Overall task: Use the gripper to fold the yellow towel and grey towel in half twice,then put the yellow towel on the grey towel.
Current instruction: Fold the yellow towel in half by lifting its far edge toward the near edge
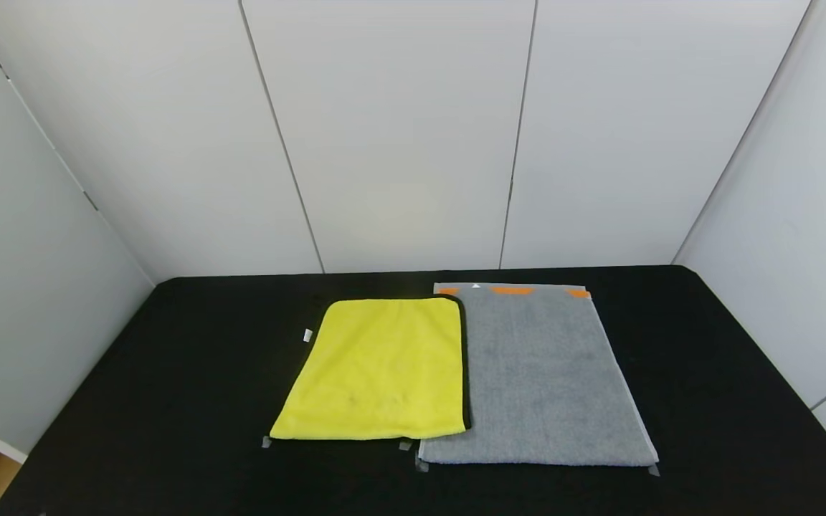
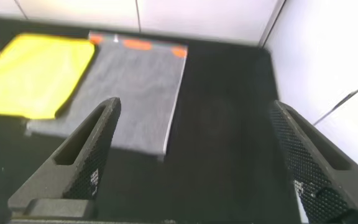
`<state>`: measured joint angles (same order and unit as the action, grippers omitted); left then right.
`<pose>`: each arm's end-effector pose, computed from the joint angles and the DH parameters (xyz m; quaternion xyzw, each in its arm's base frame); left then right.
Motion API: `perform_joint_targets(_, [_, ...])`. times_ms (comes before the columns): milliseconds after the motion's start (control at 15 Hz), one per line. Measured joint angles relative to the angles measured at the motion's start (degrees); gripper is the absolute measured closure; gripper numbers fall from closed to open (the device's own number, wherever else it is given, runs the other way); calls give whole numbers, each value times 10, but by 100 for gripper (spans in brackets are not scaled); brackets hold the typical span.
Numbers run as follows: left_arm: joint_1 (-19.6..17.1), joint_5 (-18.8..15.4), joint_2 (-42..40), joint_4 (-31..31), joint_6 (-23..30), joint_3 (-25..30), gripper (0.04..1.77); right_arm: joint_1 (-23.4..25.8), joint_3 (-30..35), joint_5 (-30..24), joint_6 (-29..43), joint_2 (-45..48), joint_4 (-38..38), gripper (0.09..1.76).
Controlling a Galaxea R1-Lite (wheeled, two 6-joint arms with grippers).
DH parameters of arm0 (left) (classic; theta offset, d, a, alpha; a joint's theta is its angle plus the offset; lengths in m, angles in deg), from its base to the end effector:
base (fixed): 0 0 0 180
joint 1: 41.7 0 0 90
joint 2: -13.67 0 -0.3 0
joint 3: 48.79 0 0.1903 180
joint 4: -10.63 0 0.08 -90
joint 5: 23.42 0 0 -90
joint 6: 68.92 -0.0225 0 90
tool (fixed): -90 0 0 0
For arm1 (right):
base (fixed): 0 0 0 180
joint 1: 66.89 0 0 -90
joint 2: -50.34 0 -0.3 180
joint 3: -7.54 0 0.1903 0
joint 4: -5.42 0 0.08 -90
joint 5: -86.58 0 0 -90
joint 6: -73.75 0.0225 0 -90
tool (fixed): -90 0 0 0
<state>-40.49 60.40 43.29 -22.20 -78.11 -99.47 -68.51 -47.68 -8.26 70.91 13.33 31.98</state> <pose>0.0170 -0.0028 0.1958 0.0751 0.0970 -0.0721 0.9898 0.0425 0.0031 0.2252 -0.0226 0.0714 0.0580 0.9955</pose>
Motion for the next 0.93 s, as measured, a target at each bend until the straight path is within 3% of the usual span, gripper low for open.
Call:
perform_joint_targets(267, [31, -3, 127, -34, -10, -57, 9, -29, -33, 0, -3, -121, -2, 14])
perform_joint_targets(667, [72, 4, 202, -57, -10, -90, 9, -70, -54, 1, -1, -182, 40, 14])
perform_joint_targets(933, [115, 7, 262, -78, -12, -120, 9, -135, -74, 2, 0, -241, 59, 14])
